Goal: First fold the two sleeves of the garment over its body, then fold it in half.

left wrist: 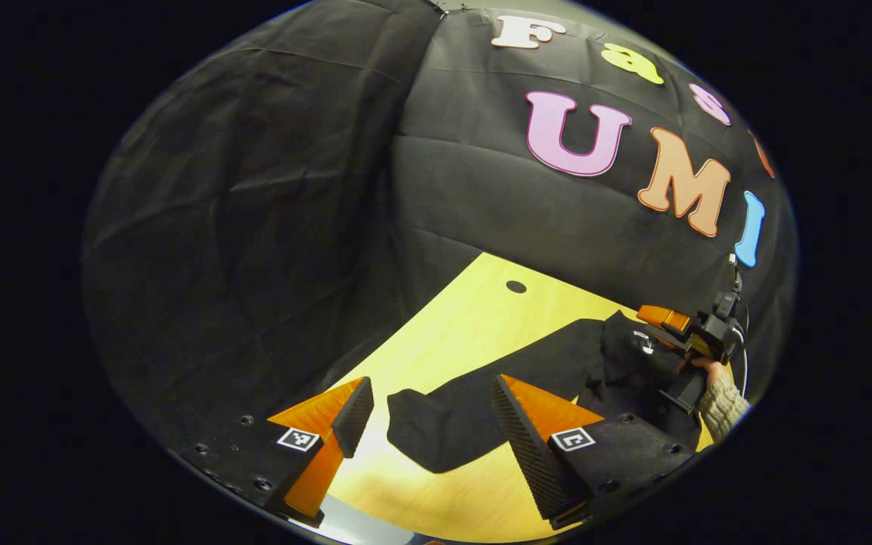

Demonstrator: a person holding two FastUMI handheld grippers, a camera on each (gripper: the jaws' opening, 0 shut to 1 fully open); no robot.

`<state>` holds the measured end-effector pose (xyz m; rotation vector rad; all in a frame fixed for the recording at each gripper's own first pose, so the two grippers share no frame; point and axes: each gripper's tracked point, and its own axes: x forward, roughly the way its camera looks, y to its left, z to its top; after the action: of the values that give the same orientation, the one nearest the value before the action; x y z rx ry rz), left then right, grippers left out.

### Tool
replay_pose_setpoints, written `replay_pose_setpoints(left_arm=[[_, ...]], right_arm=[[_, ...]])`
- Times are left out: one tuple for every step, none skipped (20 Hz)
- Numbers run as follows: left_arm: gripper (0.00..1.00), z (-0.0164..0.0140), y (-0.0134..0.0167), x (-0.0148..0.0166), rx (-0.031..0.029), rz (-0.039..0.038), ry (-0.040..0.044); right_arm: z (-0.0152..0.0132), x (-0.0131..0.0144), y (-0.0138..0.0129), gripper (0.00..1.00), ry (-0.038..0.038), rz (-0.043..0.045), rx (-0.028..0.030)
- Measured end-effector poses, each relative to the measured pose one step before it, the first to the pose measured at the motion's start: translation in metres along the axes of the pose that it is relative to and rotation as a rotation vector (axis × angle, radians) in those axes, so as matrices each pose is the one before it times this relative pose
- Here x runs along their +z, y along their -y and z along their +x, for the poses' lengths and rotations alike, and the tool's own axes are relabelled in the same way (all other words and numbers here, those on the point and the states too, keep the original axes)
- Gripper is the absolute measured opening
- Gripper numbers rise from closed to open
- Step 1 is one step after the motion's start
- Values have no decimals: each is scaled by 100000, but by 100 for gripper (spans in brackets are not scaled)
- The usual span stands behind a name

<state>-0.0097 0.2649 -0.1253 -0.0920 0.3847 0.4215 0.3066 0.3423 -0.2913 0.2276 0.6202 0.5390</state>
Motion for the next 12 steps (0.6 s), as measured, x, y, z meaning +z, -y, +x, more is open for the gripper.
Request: replay_pose_setpoints(left_arm=[[95, 173, 171, -41, -245, -67, -139], [95, 237, 124, -153, -393, -145, -88], [95, 195, 208, -226, -465, -169, -476], [95, 274, 108, -451, -408, -64, -503], [95, 270, 191, -421, -528, 338, -878], [95, 381, 230, -694, -505, 1035, -1347], [95, 379, 167, -687, -167, 1496, -1781], [95, 383, 215, -978, -446, 1905, -2345], [95, 325, 181, -931, -285, 1797, -2476], [96, 524, 262, -767, -689, 1014, -2030], [96, 373, 188, -653, -695, 83, -2017], [96, 307, -9, -1021, -707, -574, -2973]], right_arm=[[-16, -231, 188, 100, -760, -1553, -316], [-747, -71, 24, 98, -751, -904, -362], [-315, -99, 42, 97, -799, -946, -448], [-378, 14, 84, 97, -428, -1546, -851], [-583, 340, 136, 98, 485, -2510, -1118], [-870, 613, 180, 98, 1528, -3131, -1670], [-923, 850, 299, 98, 2204, -2609, -1424], [-1100, 806, 196, 98, 2169, -1679, -809], [-1316, 1059, 139, 98, 2280, -880, -423], [-1274, 954, 425, 100, 1938, -608, -750], [-1294, 877, 620, 98, 1371, -525, -926], [-1538, 883, 551, 98, 2303, -939, -718]])
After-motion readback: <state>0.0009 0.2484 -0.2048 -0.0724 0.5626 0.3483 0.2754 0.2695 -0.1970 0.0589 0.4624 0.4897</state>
